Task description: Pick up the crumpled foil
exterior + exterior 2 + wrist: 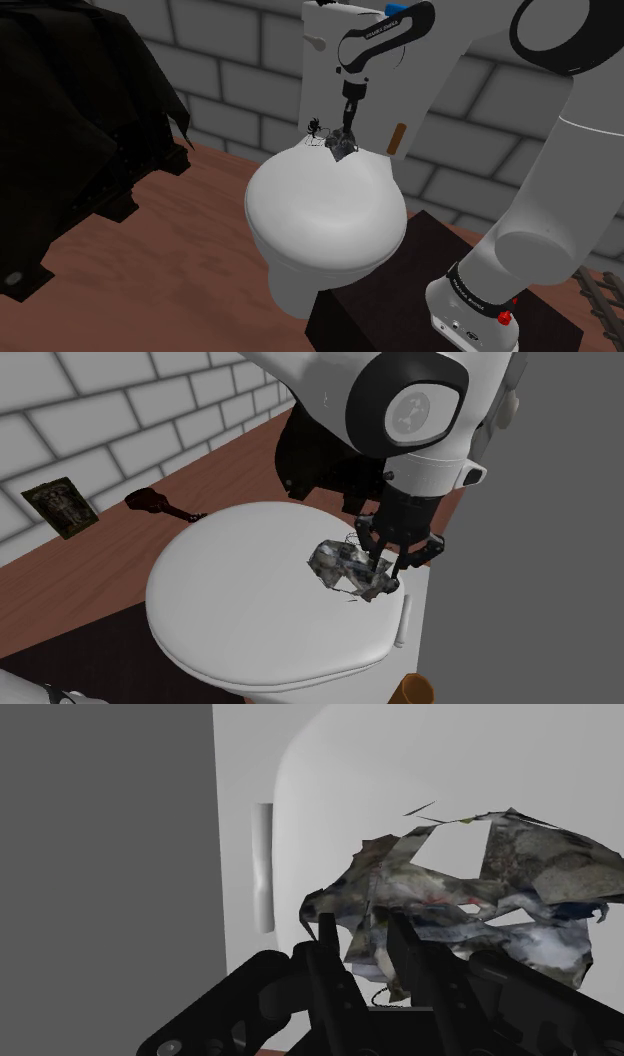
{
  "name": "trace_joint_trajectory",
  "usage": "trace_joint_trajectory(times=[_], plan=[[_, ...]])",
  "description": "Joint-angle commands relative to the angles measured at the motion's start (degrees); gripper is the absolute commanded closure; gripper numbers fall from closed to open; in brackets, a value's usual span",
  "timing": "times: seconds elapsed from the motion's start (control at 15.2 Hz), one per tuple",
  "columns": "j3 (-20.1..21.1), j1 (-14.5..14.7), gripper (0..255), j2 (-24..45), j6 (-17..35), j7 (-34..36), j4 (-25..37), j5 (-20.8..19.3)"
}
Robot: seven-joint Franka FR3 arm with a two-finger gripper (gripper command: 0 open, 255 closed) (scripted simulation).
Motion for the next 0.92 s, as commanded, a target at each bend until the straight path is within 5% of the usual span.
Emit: trace_joint_trajectory(times=[0.0, 0.86], plan=[[0.00, -0.01, 255, 0.01, 0.05, -0.02, -0.04, 0.00], [-0.08, 0.15, 255, -1.92, -4.98, 0.32, 3.11, -0.48]])
